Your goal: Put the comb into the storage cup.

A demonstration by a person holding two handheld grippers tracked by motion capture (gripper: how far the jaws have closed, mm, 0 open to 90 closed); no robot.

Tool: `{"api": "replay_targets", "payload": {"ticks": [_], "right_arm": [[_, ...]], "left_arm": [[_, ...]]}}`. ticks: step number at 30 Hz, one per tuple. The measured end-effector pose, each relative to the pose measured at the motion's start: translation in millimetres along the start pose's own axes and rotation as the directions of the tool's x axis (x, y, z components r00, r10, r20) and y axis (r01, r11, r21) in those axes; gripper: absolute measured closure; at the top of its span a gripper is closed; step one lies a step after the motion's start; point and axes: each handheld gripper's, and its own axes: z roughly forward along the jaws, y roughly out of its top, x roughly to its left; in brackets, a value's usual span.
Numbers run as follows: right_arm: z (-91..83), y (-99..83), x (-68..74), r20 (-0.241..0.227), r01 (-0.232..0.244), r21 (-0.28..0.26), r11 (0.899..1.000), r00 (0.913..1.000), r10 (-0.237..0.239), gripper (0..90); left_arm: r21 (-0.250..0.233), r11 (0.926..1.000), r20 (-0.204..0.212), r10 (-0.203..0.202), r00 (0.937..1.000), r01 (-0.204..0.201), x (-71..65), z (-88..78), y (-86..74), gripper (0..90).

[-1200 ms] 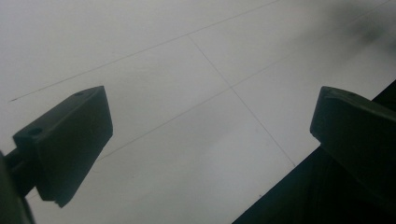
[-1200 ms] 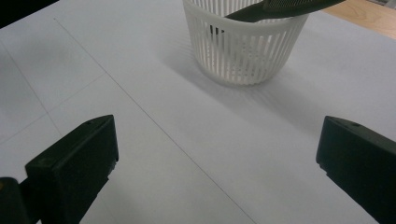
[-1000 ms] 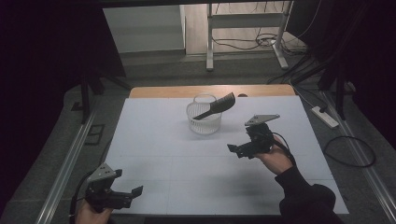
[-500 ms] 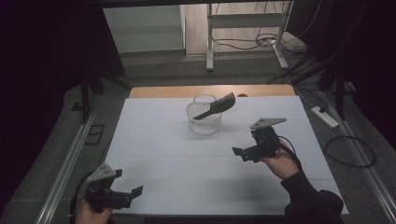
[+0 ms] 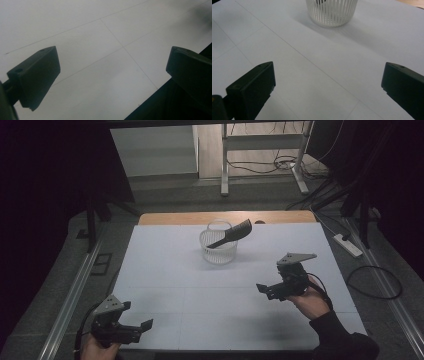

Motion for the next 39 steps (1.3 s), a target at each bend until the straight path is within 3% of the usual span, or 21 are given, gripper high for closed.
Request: {"api": "replay_targets", "payload": {"ticks": [39], "right_arm": [[-45.3, -49.1, -7.2, 0.063, -0.051, 0.014, 0.999, 0.9968, 0.05, 0.0]], "left_arm": [[-0.003, 0.9999, 0.004, -0.016, 0.9999, 0.017, 2.0, -0.5, -0.2, 0.0]]}}
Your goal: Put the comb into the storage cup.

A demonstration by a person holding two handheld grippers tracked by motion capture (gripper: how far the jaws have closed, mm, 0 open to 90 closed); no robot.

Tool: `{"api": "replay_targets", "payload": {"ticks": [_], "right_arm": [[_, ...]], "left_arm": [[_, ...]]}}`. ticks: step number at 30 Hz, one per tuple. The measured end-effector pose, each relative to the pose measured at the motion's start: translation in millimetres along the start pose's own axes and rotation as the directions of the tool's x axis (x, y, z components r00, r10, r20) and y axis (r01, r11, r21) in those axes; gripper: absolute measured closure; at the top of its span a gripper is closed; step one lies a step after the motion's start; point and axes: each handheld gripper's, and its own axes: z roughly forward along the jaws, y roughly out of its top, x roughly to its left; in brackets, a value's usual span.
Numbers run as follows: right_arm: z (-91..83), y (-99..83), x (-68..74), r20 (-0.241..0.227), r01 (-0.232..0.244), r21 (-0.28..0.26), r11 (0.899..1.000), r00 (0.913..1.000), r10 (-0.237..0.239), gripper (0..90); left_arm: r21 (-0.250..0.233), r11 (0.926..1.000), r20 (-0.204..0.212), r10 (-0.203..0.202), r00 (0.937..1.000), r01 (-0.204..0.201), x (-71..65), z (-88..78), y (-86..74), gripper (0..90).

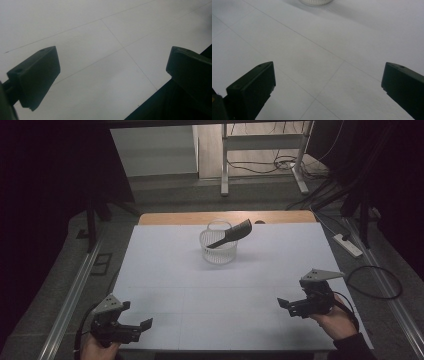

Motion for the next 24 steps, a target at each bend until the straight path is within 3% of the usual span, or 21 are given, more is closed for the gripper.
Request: {"api": "replay_targets", "payload": {"ticks": [24], "right_arm": [[-20.5, -27.8, -8.8, 0.044, -0.039, 0.012, 0.999, 0.9983, 0.038, 0.0]], "left_arm": [[-0.004, 1.0, -0.001, -0.007, 1.0, 0.007, 0.3, -0.2, -0.1, 0.0]]}}
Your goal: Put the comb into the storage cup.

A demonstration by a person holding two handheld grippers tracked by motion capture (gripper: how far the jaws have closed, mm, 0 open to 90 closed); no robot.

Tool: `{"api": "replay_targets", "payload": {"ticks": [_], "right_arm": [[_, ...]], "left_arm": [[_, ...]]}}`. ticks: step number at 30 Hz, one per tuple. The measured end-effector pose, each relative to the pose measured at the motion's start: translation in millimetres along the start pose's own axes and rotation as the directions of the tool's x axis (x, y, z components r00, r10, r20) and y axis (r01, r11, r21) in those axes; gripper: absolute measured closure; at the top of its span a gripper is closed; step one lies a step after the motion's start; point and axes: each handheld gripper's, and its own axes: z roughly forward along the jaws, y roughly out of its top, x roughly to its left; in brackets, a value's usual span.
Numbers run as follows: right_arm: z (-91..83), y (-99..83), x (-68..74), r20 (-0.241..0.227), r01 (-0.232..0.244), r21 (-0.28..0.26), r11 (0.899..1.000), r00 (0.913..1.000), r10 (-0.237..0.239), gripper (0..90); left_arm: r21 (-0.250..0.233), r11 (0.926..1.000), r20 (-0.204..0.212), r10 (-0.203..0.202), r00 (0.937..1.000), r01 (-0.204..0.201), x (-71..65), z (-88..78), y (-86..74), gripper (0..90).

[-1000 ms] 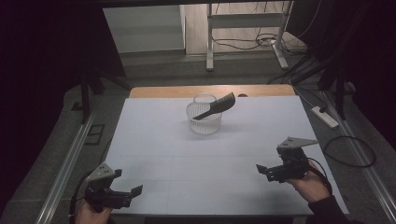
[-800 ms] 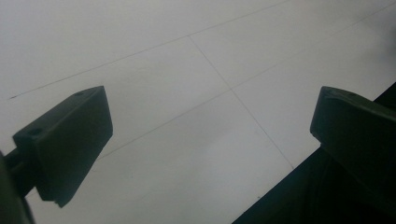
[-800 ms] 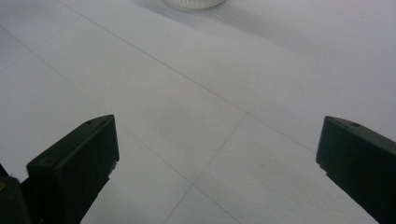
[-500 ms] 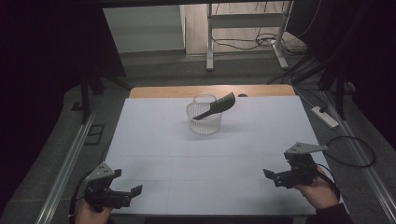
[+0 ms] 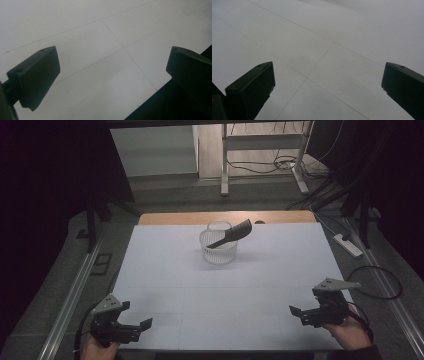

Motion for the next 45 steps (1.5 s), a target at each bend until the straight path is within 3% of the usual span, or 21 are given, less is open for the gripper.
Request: {"api": "replay_targets", "payload": {"ticks": [31, 37, 45], "right_arm": [[-32.0, -30.5, -8.8, 0.076, -0.072, -0.007, 0.997, 0.9945, 0.072, 0.0], [-35.3, -33.2, -8.3, 0.092, -0.075, 0.016, 0.997, 0.993, 0.074, 0.0], [-33.5, -35.1, -5.5, 0.128, -0.065, 0.092, 0.994, 0.9903, 0.053, 0.0]], "left_arm": [[-0.018, 0.9998, -0.012, 0.002, 0.9999, -0.003, -0.1, -2.4, -0.9, 0.0], [-0.019, 0.9998, -0.028, -0.001, 0.9996, 0.0, 0.9, -3.5, -1.6, 0.0], [-0.012, 0.9999, -0.046, -0.002, 0.9989, 0.001, 2.2, -4.7, -2.5, 0.0]]}}
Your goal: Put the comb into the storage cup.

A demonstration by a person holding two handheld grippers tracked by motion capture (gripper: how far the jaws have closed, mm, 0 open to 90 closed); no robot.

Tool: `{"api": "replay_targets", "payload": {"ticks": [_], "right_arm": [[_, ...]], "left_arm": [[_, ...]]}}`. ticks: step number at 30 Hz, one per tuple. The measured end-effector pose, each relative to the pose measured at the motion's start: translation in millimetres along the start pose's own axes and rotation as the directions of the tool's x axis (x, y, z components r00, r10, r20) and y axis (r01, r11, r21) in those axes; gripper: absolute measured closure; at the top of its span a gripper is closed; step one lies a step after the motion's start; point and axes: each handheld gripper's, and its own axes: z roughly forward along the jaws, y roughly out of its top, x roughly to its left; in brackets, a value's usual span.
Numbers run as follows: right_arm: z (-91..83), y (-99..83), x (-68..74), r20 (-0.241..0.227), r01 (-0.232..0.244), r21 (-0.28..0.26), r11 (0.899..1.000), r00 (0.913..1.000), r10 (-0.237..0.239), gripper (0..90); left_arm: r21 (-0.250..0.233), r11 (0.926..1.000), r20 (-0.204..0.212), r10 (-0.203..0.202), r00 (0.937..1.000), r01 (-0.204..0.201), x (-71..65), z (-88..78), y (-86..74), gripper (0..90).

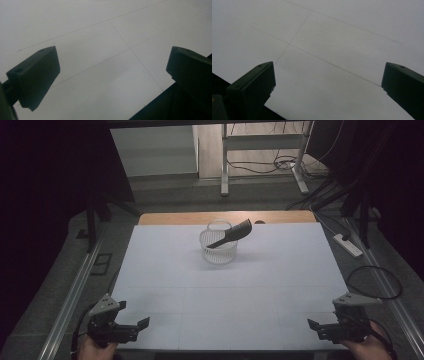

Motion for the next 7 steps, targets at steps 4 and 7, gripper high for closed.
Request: {"api": "replay_targets", "payload": {"ticks": [4, 7], "right_arm": [[1.3, -0.2, 0.8, 0.013, 0.005, 0.023, 1.0, 0.9999, -0.005, 0.0], [1.9, -0.3, 0.7, 0.017, 0.007, 0.027, 1.0, 0.9998, -0.007, 0.0]], "left_arm": [[0.0, 1.0, 0.001, -0.005, 1.0, 0.005, 0.9, -0.2, -0.3, 0.0], [0.004, 1.0, 0.001, -0.002, 1.0, 0.002, 0.6, 0.1, 0.6, 0.0]]}}
